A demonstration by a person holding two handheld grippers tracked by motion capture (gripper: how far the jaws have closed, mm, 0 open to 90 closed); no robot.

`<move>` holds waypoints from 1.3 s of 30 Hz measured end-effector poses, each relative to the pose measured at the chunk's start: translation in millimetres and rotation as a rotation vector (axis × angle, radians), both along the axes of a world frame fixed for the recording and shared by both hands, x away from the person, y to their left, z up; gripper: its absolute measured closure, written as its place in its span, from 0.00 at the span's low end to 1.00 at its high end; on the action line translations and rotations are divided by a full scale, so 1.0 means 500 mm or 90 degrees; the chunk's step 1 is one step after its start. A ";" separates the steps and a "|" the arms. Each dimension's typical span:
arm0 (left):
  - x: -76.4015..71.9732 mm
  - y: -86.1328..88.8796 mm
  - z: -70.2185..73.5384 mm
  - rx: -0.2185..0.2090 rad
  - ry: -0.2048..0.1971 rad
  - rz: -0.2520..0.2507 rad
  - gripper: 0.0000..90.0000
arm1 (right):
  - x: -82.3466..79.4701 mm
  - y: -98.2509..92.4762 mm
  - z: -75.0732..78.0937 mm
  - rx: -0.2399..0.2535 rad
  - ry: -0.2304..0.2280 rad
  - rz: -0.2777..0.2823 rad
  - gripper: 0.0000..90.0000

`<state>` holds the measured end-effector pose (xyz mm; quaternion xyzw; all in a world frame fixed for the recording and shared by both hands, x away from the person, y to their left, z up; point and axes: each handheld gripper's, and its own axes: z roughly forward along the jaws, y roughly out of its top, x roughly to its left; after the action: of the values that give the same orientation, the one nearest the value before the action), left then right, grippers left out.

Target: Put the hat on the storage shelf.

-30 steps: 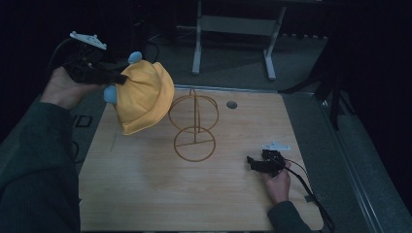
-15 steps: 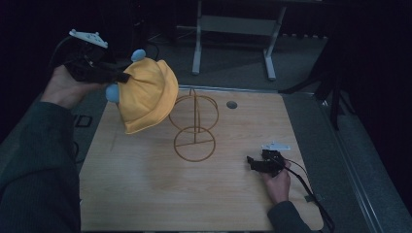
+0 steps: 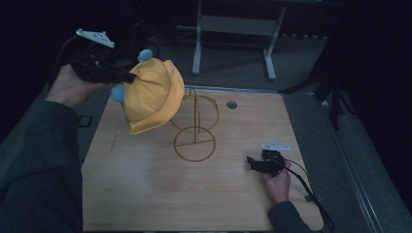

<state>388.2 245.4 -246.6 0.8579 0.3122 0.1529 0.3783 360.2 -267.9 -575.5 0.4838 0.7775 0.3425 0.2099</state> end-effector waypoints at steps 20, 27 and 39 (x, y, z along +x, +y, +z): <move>-0.003 -0.033 0.009 0.000 -0.004 -0.030 0.93 | 0.000 0.000 0.000 0.001 0.000 -0.001 0.26; -0.003 -0.041 0.011 -0.001 -0.007 -0.041 0.93 | 0.000 0.000 0.000 0.001 0.000 -0.001 0.26; -0.003 -0.053 0.010 -0.015 -0.006 -0.060 0.93 | 0.000 0.000 0.000 0.000 -0.001 0.002 0.26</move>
<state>386.6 218.8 -241.5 0.8664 0.2714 0.1350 0.3968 360.4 -267.9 -575.6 0.4826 0.7781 0.3428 0.2100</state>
